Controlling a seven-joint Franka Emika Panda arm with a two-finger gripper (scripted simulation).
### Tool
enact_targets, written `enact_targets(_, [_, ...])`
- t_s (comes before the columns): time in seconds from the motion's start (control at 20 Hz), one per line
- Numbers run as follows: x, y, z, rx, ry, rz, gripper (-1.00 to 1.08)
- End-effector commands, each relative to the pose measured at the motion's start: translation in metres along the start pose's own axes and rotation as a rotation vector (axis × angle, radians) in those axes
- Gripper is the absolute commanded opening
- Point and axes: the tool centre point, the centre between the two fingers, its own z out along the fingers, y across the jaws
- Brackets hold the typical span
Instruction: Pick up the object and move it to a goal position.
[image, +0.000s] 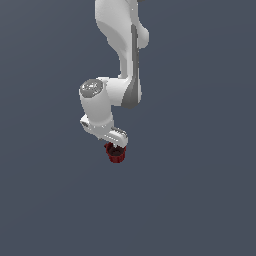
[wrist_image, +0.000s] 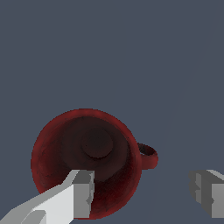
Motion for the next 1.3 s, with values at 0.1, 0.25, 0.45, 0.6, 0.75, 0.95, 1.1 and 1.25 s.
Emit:
enact_targets(0.1, [0.000, 0.000, 0.006, 0.000, 0.001, 0.001, 0.68])
enact_targets(0.25, [0.000, 0.000, 0.017, 0.001, 0.001, 0.004, 0.68])
enact_targets(0.45, [0.000, 0.001, 0.029, 0.001, 0.002, 0.008, 0.68])
enact_targets(0.6, [0.000, 0.001, 0.031, 0.001, 0.002, 0.008, -1.00])
enact_targets(0.75, [0.000, 0.001, 0.031, 0.001, 0.002, 0.008, -1.00])
enact_targets(0.95, [0.000, 0.001, 0.031, 0.001, 0.002, 0.008, -1.00])
enact_targets(1.1, [0.001, 0.003, 0.030, 0.000, 0.003, 0.011, -1.00])
enact_targets(1.25, [0.001, 0.004, 0.027, 0.000, 0.003, 0.011, -1.00])
